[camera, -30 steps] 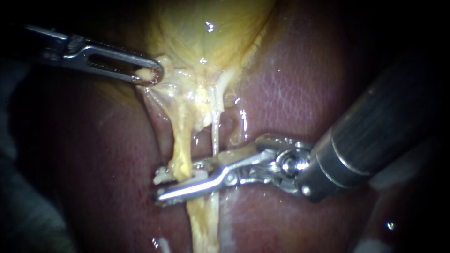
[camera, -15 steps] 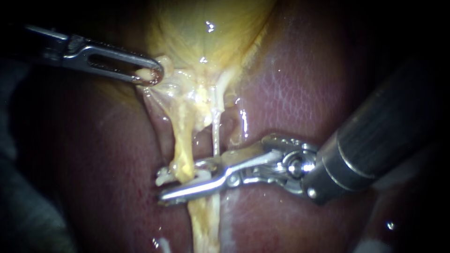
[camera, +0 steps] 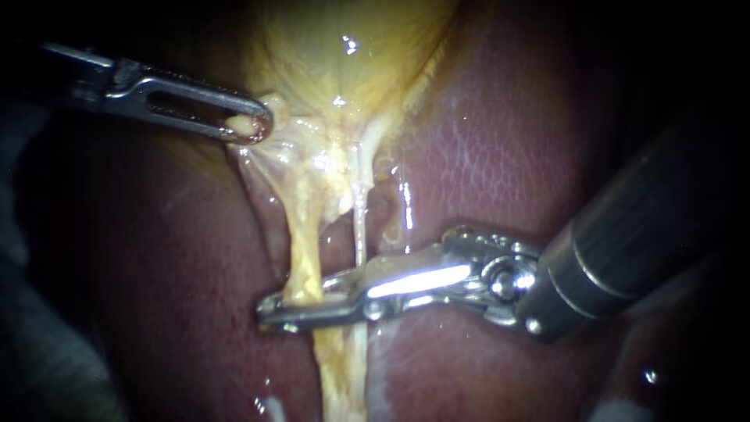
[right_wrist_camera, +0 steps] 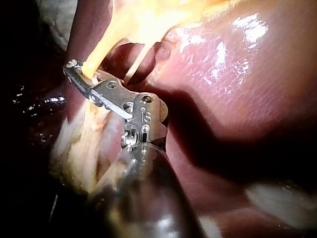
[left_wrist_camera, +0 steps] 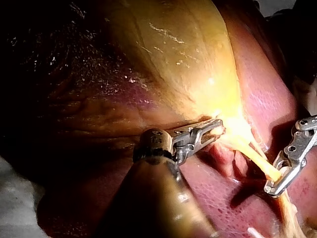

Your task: Clipping first clip left tube

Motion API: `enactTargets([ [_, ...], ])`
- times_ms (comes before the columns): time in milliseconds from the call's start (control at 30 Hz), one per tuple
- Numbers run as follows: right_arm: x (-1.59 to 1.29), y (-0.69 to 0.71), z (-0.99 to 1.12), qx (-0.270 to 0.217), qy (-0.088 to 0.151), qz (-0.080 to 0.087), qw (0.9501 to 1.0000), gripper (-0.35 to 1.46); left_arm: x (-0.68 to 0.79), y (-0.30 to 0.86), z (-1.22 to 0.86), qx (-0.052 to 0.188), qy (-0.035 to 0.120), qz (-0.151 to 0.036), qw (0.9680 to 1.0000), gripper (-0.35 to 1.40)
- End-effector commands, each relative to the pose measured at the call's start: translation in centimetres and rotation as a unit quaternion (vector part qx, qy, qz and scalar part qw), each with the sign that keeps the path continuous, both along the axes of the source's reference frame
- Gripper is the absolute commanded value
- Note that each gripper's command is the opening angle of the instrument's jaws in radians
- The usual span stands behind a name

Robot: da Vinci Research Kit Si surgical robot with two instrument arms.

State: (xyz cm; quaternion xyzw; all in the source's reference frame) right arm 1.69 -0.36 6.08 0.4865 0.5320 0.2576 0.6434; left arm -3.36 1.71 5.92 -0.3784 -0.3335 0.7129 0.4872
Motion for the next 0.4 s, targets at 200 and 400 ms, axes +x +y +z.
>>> enactTargets([
  [200,0.01,-0.02,-0.02,-0.001,-0.002,0.000,1.0000,-0.35,0.00,0.00,0.00,0.000,0.000,0.000,1.0000,-0.35],
  [400,0.01,-0.02,0.00,-0.001,-0.002,0.000,1.0000,-0.35,0.00,0.00,0.00,0.000,0.000,0.000,1.0000,-0.35],
])
